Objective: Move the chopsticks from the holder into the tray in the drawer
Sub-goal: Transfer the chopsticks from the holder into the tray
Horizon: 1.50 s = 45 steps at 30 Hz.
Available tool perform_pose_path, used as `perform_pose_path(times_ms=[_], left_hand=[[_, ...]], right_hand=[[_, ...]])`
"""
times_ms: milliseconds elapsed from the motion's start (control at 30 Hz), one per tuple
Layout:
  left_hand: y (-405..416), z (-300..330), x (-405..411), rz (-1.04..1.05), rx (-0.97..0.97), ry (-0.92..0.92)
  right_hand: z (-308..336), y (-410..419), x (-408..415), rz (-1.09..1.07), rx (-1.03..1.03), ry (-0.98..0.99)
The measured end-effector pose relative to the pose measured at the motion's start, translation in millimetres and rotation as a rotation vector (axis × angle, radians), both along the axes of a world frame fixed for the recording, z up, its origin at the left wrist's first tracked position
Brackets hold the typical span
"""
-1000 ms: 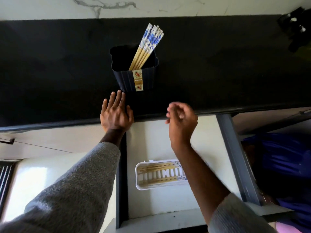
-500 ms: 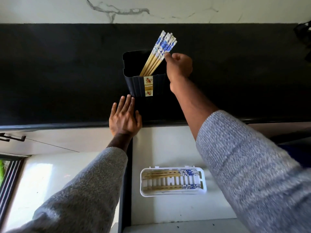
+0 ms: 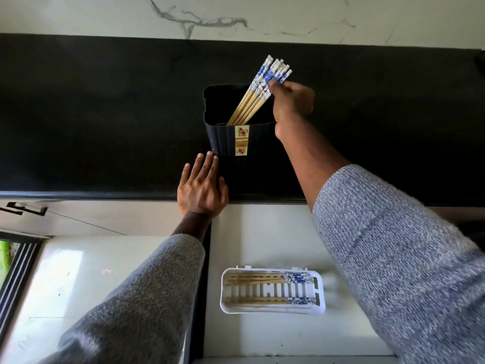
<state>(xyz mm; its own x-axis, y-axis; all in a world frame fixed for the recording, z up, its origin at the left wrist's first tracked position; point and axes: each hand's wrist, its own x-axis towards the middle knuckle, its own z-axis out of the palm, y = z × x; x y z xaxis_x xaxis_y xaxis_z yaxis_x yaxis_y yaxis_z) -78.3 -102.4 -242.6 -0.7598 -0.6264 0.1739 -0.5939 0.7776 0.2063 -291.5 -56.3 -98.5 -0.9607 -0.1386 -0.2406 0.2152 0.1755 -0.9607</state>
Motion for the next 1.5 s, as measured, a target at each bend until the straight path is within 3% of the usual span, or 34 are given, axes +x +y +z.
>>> perform_pose_path(times_ms=[167,367,600,733,1000,1233,1400,1500], left_hand=[[0,0,0,0.0,0.004,-0.007],[0,1,0,-0.004,0.0,-0.007],[0,4,1,-0.008,0.014,0.007],[2,5,2,-0.015,0.016,0.006],[2,0,2,-0.017,0.007,-0.032],[13,-5,6,-0.042,0.014,-0.029],[23,-11,17,-0.054,-0.02,-0.03],[22,-11,15,-0.058,-0.03,-0.022]], right_hand=[[4,3,0,-0.03,-0.032,0.02],[15,20,4,-0.15,-0.225,0.128],[15,98,44,-0.232,-0.625,-0.05],[-20,161,86,-0.306,-0.706,-0.173],[-151,268,203,-0.553,-0.378,-0.409],[-209,275,253,-0.557,0.08,-0.388],[-221,259,251,-0.423,0.204,-0.412],[-219,253,243,-0.449,0.139,-0.507]])
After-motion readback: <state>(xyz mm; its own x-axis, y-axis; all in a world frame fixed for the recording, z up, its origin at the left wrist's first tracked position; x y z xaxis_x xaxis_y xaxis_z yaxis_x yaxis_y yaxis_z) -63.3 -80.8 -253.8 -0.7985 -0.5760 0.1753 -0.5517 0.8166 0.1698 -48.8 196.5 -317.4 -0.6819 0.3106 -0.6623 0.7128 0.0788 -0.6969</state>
